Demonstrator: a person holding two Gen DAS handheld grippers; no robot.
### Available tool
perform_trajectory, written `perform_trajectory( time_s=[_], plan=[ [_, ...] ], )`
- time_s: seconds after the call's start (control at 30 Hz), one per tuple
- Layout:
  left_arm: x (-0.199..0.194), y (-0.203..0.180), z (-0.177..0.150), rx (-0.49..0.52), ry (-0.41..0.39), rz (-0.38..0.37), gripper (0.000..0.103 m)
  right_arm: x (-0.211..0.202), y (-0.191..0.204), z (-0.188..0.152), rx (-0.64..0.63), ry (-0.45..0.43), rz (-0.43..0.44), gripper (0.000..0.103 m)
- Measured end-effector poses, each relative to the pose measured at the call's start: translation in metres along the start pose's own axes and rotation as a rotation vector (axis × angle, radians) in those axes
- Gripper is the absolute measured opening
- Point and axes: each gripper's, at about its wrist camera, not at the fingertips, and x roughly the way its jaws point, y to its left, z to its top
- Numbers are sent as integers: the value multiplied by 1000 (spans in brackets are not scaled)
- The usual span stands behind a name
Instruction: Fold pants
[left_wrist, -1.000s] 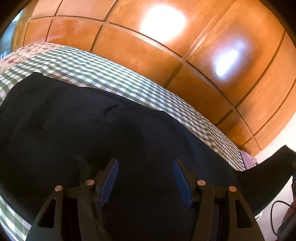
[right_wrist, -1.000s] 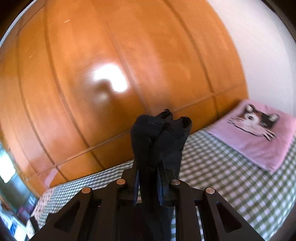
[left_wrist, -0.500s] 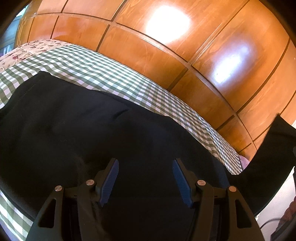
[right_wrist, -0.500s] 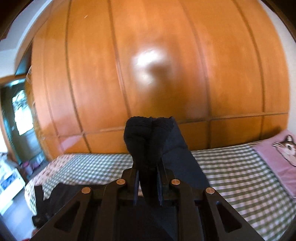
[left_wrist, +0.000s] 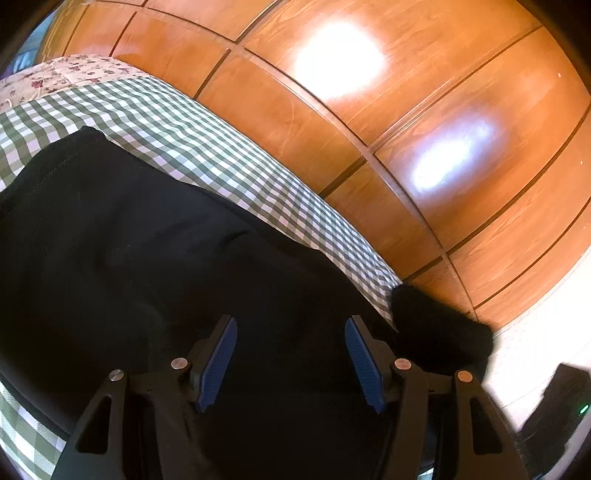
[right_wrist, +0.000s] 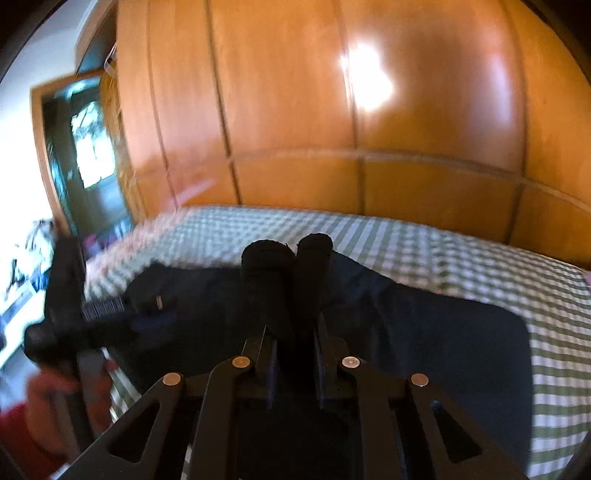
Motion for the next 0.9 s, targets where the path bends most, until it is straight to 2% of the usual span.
perform_trajectory(
  time_s=[0.13,0.27,0.3,0.37,0.43,0.47,0.5,0.6,0.7,0.8,0.9],
  plan=[
    [2,-2,-2,-2,10,-18,62,22,9,-25,-47,82,17,17],
    [7,-9,-7,21,29,-35,62,33,6,-42,-58,133,41,22],
    [9,-12,-9,27,40,-45,62,32,3,-45,-47,132,54,25],
    [14,-15,-12,28,64,-66,62,26,-3,-49,-13,125,113,43],
    [17,-18,-15,27,84,-92,62,15,-12,-53,38,105,173,50],
    [19,-21,-16,26,92,-112,63,6,-16,-55,57,85,183,50],
    [20,-23,-17,26,98,-129,69,-6,-21,-58,65,61,180,50],
    [23,-31,-20,32,105,-175,78,-46,-37,-69,71,-18,90,51],
    [31,-38,-21,30,126,-194,82,-86,-68,-81,139,-67,-45,55],
    [45,-43,-24,11,166,-206,82,-118,-105,-101,264,-46,-179,55],
    [58,-46,-27,-18,193,-215,81,-126,-126,-121,338,26,-233,55]
  ],
)
